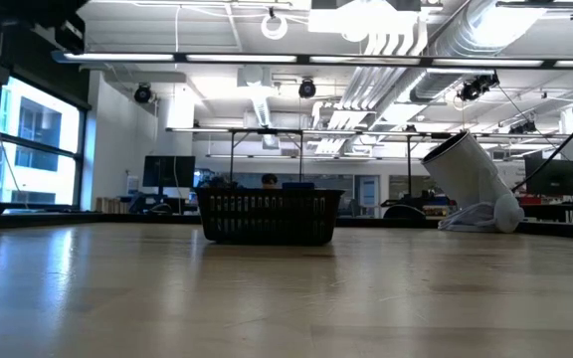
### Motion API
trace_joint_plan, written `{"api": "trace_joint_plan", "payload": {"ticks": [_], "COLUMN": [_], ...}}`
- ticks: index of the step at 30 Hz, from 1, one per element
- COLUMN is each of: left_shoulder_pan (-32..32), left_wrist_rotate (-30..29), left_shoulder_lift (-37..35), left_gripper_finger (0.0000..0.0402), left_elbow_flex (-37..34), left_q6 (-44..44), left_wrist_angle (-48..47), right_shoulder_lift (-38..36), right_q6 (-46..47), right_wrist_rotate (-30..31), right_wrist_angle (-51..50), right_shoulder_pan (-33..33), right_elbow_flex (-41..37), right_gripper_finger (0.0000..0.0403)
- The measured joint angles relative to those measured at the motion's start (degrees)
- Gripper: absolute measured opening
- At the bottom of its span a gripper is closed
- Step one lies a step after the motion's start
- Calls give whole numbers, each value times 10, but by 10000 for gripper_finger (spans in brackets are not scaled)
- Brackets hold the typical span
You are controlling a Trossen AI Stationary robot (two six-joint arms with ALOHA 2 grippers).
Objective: Pick & Place Office items
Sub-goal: Return to Home Position
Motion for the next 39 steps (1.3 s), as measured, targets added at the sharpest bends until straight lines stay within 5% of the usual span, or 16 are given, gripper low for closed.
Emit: {"api": "trace_joint_plan", "payload": {"ticks": [29,39], "left_shoulder_pan": [-29,-41], "left_wrist_rotate": [-62,-69], "left_shoulder_lift": [0,0], "left_gripper_finger": [1,1], "left_elbow_flex": [-198,-207], "left_q6": [11,13], "left_wrist_angle": [205,224], "right_shoulder_lift": [-24,-53], "right_q6": [28,51], "right_wrist_rotate": [0,12], "right_wrist_angle": [-62,-106], "right_shoulder_pan": [0,21], "right_elbow_flex": [0,0], "right_gripper_finger": [2,2]}}
